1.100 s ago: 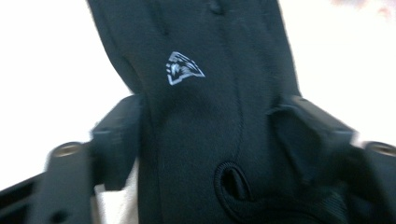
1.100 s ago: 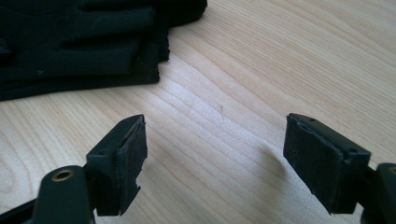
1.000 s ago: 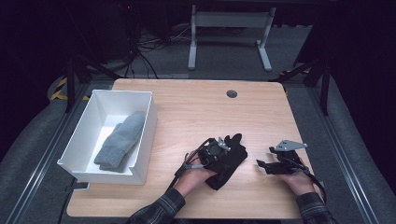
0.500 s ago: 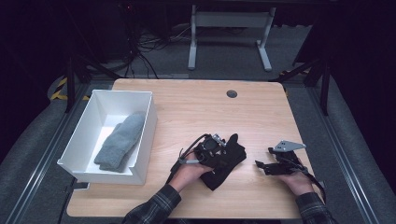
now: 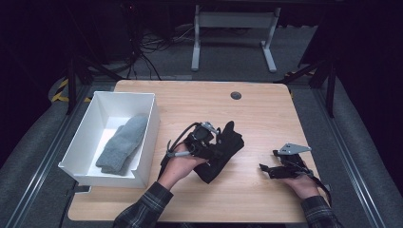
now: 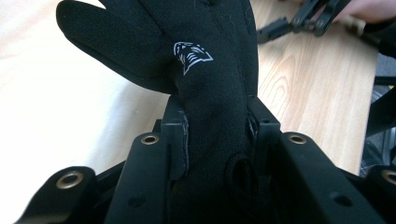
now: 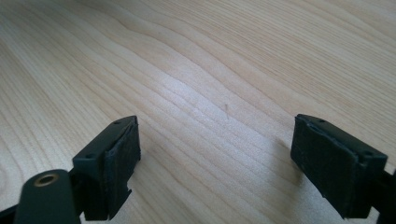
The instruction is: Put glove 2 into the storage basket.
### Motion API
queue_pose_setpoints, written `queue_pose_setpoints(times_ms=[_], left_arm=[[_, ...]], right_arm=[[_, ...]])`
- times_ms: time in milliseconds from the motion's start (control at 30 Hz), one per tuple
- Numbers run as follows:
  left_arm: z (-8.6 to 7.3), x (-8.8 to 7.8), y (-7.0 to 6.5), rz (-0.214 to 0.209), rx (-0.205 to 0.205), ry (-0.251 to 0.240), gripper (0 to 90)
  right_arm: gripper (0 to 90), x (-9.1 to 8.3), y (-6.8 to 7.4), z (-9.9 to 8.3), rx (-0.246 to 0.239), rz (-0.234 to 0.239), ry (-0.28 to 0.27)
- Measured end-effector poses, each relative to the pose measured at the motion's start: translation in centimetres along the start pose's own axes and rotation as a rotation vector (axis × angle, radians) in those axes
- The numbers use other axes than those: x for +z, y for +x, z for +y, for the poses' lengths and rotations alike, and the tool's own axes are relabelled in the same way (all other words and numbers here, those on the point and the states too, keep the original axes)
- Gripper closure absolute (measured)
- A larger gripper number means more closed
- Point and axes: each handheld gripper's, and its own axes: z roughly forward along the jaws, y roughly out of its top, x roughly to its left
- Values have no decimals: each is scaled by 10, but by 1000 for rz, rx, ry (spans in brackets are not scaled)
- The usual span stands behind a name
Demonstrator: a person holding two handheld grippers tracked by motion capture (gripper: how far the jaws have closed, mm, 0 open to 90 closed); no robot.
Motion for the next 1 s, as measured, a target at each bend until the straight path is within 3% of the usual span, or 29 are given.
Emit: queue_pose_setpoints(times_ms=[233,533,800,1000], left_arm=[[7,-51,6,38,-19,-22,676],[-2,-131,23,125,-67,-83,676],[-33,-192,47,222,-146,-139,676],[-64,-214,68,301,-228,-146,676]], right_arm=[[163,0,0,0,0,0,0],[162,0,0,0,-1,0,0],[162,0,0,0,-1,0,0],[162,0,0,0,-1,0,0]])
